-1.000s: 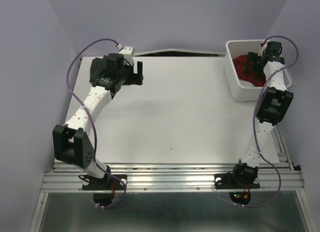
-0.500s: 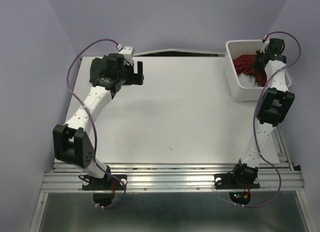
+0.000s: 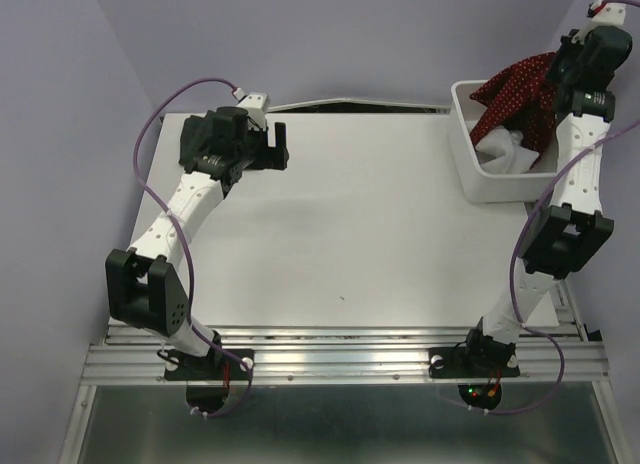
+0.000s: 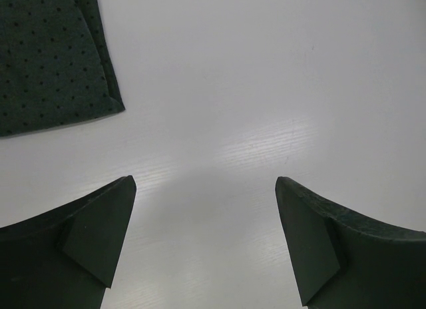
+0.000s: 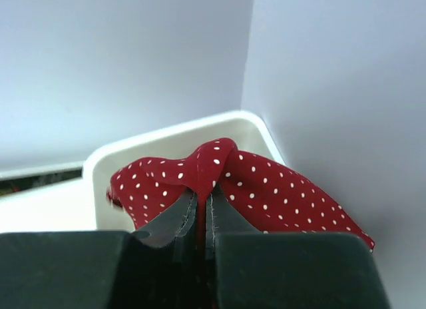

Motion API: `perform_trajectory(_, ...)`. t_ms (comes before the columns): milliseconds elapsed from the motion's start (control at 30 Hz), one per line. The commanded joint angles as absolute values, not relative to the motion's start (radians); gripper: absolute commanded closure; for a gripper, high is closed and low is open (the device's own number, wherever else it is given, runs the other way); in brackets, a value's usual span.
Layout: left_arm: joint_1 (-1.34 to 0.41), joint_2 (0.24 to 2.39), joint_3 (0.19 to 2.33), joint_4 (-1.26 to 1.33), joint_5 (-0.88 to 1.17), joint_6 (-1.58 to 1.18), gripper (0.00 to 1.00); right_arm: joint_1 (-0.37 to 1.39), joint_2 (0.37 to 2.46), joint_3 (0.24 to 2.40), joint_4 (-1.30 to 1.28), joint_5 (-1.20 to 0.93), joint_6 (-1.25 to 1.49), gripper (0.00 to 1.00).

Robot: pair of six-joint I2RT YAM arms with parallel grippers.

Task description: Fold and stack the skirts

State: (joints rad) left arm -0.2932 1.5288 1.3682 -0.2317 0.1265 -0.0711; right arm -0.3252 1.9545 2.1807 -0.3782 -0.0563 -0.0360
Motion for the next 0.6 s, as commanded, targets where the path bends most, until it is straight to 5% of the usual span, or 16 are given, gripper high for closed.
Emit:
perform_trajectory(0,-0.288,1.499,1.373,-0.207,0.14,-0.089,0.02,-0.324,1.908,2.24,-0.197,-0.083,0.049,0.99)
perform_trajectory(567,-0.064,1.44,1.376,-0.084,0.344,-0.184,0.02,-0.324,1.752,2.269,0.264,-0.402,0.411,0.99)
